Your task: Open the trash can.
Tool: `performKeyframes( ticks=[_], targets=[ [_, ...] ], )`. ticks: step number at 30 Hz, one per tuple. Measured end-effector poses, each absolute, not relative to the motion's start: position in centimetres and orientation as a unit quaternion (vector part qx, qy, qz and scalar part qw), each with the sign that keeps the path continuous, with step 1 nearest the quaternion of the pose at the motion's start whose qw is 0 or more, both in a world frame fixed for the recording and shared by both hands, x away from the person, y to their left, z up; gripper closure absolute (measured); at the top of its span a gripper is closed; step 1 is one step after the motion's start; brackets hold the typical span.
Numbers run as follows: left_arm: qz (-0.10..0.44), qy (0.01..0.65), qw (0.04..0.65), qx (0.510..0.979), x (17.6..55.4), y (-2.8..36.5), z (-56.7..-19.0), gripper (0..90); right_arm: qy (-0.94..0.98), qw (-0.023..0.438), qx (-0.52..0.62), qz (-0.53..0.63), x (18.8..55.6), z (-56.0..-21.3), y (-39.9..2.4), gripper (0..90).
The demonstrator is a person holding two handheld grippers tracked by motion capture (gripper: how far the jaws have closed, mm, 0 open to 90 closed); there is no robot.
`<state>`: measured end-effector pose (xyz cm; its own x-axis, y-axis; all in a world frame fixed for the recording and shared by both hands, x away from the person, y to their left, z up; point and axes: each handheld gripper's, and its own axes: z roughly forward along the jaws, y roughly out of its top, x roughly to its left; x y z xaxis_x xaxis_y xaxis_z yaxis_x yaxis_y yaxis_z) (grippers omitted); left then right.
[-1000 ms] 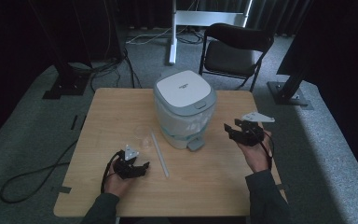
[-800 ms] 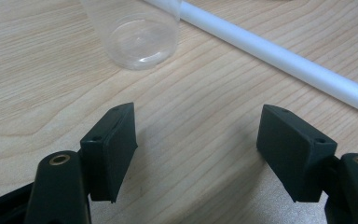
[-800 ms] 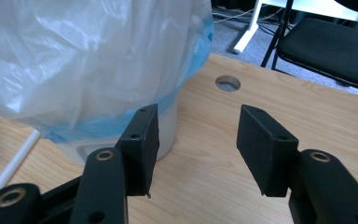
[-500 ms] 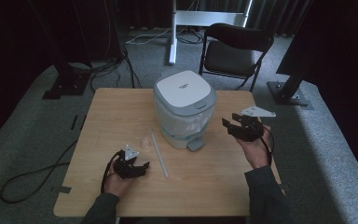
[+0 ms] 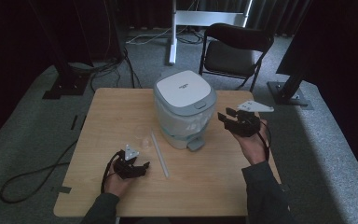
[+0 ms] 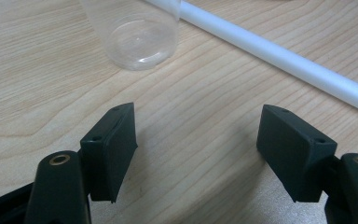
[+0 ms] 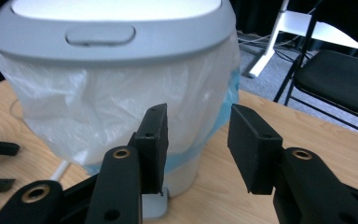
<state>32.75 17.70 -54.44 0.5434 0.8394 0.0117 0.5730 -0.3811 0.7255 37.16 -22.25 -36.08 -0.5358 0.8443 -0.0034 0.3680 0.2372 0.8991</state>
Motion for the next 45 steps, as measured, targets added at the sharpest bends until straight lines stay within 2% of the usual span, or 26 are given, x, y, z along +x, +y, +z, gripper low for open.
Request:
performKeyframes(
  ticks=[21, 45],
  targets=[
    [0.193, 0.437, 0.344, 0.809, 32.8, 17.7, -54.4, 28.5, 0.739, 0.265, 0.392, 0.480, 37.9, -33.4, -20.8, 55.7],
    [0.193, 0.438, 0.345, 0.807, 32.8, 17.6, -54.5, 28.5, 0.739, 0.261, 0.390, 0.483, 39.6, -33.1, -18.7, 51.9]
  ],
)
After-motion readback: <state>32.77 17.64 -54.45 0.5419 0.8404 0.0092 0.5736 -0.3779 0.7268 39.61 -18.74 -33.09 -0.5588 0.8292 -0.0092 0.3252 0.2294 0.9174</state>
